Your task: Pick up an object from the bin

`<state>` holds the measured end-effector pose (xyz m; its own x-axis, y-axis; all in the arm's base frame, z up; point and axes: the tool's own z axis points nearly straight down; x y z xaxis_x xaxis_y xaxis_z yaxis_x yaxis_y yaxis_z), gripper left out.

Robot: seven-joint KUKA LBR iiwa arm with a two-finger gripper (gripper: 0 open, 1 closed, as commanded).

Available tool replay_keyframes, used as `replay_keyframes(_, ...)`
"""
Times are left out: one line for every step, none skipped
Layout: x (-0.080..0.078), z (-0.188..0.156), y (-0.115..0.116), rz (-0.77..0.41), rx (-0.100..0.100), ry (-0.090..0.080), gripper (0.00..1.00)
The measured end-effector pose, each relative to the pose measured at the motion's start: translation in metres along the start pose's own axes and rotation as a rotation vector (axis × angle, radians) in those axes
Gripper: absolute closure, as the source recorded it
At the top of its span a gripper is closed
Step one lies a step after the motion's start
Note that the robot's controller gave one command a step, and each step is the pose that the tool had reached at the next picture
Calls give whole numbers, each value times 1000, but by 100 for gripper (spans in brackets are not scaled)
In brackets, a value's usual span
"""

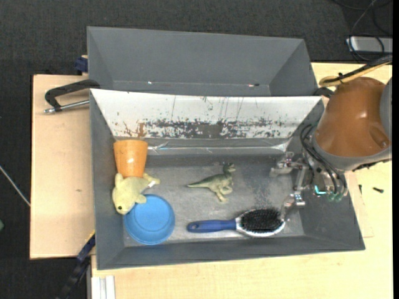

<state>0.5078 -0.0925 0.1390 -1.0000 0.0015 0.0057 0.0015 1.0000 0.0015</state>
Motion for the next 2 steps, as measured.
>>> replay_keyframes(12, -49, -49, 27, 6, -15, 0)
replay_keyframes(11, -6, 44, -159, -2, -4, 0)
